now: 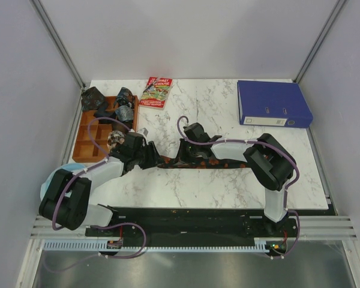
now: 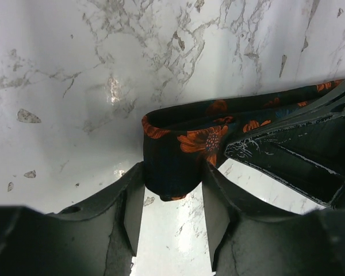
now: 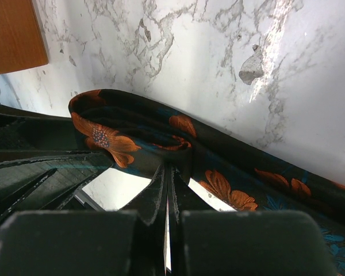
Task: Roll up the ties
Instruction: Roll the tie at the center of the board.
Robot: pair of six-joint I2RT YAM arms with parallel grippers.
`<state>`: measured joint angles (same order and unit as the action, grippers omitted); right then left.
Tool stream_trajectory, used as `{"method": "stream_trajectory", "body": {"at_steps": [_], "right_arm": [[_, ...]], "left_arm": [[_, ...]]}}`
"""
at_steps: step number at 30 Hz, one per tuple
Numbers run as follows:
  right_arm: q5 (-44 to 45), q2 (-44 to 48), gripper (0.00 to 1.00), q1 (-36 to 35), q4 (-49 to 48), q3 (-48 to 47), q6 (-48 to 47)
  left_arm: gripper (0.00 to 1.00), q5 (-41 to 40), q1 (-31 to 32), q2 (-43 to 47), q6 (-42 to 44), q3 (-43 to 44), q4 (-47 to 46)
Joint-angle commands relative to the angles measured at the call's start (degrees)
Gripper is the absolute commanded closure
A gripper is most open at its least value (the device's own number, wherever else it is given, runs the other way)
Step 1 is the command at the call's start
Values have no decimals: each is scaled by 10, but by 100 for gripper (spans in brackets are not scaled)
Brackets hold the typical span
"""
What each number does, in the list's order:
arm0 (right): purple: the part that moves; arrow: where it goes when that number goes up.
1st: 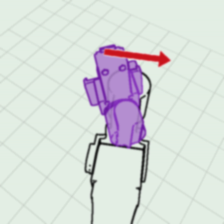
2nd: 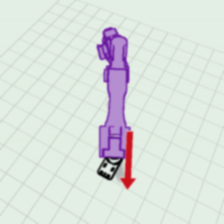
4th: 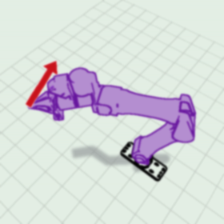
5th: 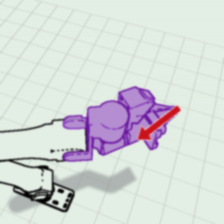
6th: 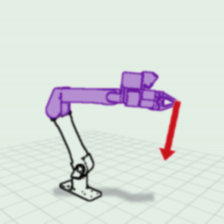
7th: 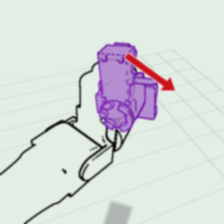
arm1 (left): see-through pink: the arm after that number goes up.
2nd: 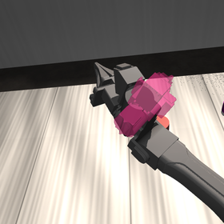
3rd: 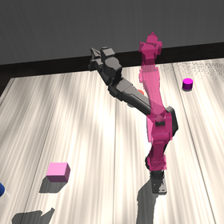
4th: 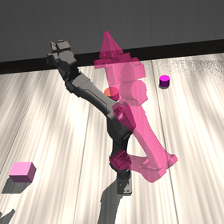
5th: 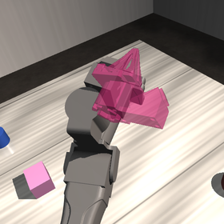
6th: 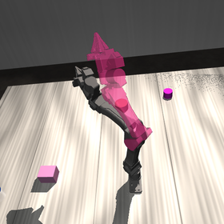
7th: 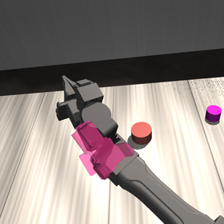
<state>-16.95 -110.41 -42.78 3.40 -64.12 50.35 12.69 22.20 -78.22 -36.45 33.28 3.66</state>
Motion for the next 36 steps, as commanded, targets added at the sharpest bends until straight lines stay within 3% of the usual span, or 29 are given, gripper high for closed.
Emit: {"method": "stream_trajectory", "body": {"at_steps": [1,6,12,26,36], "right_arm": [[10,10,100,4,-1,10,-3],[9,10,100,4,-2,11,-2],[8,24,100,2,-2,2,10],[4,49,100,-22,11,-56,35],[7,9,100,-34,-8,-90,55]], "left_arm": [[53,24,-2,-10,-8,-9,-53],[76,32,-3,-7,-6,-6,-53],[89,-1,0,22,0,27,29],[91,-187,65,59,30,167,260],[91,-251,100,33,38,212,310]]}}
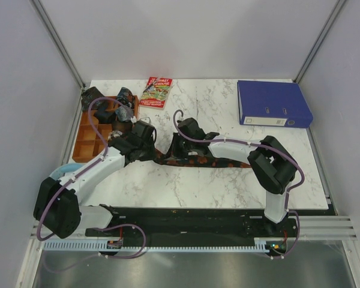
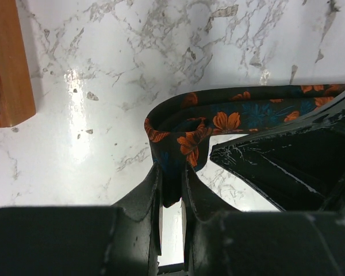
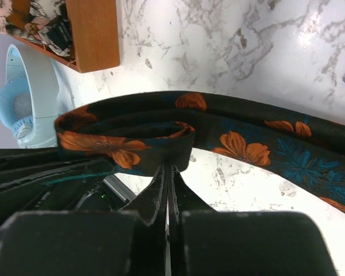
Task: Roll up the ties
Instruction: Roll the tie at the center of the board.
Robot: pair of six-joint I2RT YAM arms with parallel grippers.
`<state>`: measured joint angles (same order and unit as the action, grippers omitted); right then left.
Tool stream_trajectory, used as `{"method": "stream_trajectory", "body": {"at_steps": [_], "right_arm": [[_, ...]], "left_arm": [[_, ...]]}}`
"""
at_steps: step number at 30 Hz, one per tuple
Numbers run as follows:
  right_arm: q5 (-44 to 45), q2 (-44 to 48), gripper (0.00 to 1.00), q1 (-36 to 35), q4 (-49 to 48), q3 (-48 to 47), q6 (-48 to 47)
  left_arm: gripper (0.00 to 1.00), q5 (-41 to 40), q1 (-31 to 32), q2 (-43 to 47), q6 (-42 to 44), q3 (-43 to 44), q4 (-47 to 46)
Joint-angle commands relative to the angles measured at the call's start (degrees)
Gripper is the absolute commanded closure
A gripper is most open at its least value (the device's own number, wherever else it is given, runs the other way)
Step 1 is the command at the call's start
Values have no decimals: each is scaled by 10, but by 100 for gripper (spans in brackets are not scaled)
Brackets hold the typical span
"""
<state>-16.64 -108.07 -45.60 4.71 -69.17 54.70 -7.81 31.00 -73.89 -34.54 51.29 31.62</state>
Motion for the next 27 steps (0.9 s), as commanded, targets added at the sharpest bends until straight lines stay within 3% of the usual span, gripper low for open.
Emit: {"method": "stream_trajectory", "body": {"at_steps": [1,16,27], "right_arm": [[3,-20,100,-6,-21,-44,13],[-31,-97,100,-8,-43,-108,36],[-25,-71,100,-7,-61,-67,31]], "left_arm": [[91,-55,15,-13,19,35,33],[92,-109,41,-71,18,106,75],[93,-201,67,-127,17,139,112]]}}
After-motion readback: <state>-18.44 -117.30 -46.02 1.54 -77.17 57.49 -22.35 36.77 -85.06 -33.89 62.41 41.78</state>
